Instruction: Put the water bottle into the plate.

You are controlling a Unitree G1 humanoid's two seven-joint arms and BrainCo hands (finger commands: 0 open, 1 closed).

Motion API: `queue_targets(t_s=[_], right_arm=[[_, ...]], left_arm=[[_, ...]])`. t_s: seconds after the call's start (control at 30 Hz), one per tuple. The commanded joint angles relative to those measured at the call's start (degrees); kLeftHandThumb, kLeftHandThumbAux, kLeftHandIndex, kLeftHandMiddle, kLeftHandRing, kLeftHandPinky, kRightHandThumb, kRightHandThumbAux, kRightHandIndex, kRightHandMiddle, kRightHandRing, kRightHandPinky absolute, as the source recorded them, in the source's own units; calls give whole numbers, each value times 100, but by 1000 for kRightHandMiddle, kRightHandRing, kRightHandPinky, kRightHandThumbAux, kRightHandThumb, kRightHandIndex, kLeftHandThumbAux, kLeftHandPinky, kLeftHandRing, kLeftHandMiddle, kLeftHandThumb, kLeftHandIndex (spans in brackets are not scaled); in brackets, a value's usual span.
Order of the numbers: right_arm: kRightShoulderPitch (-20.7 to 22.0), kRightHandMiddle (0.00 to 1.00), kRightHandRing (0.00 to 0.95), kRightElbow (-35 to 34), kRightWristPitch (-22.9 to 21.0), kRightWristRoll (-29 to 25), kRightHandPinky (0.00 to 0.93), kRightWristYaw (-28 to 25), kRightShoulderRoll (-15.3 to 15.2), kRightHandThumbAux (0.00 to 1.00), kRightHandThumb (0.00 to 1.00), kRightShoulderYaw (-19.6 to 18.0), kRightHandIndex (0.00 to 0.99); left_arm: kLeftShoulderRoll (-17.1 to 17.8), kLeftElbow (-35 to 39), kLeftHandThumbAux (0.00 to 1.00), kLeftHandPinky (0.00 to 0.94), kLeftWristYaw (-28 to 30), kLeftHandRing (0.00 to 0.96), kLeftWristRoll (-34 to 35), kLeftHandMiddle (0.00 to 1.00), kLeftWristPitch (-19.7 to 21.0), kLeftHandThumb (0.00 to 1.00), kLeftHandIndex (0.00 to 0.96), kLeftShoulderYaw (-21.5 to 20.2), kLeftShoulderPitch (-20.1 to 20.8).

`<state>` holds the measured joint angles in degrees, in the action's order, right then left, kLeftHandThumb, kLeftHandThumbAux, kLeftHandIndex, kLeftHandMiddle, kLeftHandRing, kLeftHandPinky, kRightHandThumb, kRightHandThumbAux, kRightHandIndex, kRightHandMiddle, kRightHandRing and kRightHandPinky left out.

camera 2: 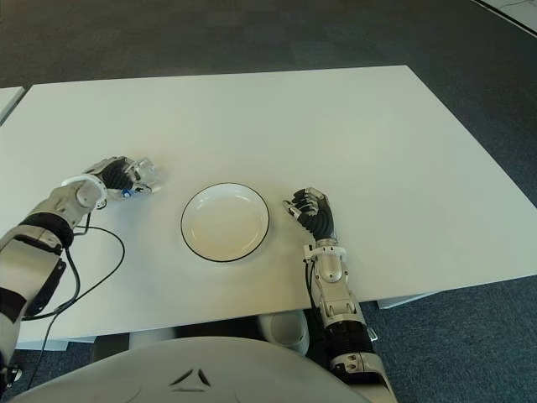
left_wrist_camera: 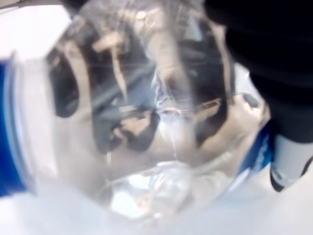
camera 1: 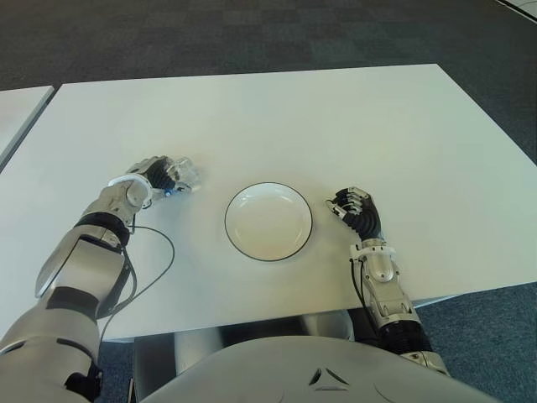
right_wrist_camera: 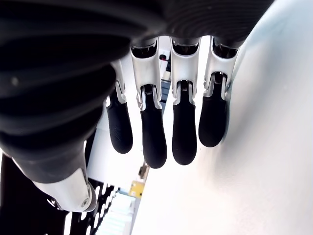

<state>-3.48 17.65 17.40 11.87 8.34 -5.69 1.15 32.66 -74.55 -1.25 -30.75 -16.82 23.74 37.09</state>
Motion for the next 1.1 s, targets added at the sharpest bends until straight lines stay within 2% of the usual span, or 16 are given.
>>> queue_targets(t_s=[0.03, 0.17, 0.23, 0.47, 0.83, 1.1], right_arm=[[-10, 517, 505, 86, -31, -67, 501, -26, 28, 731, 708, -7, 428], [-18, 520, 506, 83, -12, -65, 498, -17, 29, 731, 708, -14, 428], [-25, 523, 507, 80, 2, -45, 494, 1, 22, 730, 708, -14, 429], [-25, 523, 509, 85, 15, -27, 494, 8, 8, 730, 707, -10, 428], [10, 529, 511, 142, 59, 29, 500, 51, -9, 730, 707, 12, 428], [53, 529, 509, 228, 89, 34, 501, 93, -8, 730, 708, 7, 428]], left_arm=[[-203, -222, 698, 856, 527, 858, 236, 855, 123, 749, 444, -213, -339], [-167, -212, 698, 861, 794, 867, 606, 865, 82, 749, 443, -596, -239], [-84, -138, 698, 866, 995, 872, 797, 870, -64, 749, 443, -793, -158], [58, 122, 698, 865, 1317, 881, 1101, 881, -296, 749, 443, -1155, 70], [232, 512, 699, 851, 1446, 880, 1172, 883, -566, 748, 443, -1361, 291], [313, 677, 699, 856, 1512, 885, 1103, 888, -766, 748, 443, -1336, 556]])
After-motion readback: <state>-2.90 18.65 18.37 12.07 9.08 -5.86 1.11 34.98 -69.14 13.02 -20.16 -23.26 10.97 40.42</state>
